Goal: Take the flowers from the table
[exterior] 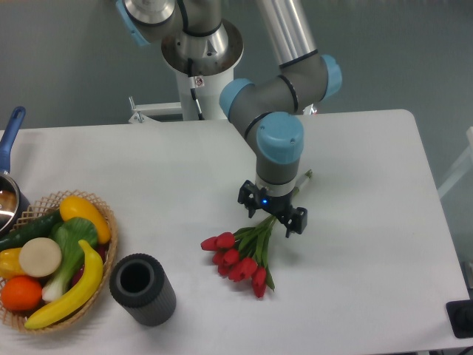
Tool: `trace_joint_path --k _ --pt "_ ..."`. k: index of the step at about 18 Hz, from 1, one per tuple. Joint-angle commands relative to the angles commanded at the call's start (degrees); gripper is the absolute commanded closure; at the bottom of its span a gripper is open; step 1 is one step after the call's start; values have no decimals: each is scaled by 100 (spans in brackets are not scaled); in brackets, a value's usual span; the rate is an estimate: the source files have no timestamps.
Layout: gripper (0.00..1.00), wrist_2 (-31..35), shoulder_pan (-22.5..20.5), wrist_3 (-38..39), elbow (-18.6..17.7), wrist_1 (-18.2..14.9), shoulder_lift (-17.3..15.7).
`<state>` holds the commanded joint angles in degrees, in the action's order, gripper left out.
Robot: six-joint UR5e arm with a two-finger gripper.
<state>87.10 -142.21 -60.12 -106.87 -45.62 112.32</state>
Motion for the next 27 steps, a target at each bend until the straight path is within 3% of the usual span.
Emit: trace_joint_path --k 2,10,11,12,13,14,15,21,27 --pt "0 0 18 53 -106 17 17" --pt "3 17 150 264 114 53 404" --pt "15 18 150 264 114 53 413" --pt "35 26 150 273 114 53 422" --pt "65 26 150 273 96 61 431" --pt "85 79 158 282 96 122 431" --pt "97 79 158 282 105 114 405" --pt "100 88 141 273 140 114 185" --pt "100 280 -61 571 772 53 79"
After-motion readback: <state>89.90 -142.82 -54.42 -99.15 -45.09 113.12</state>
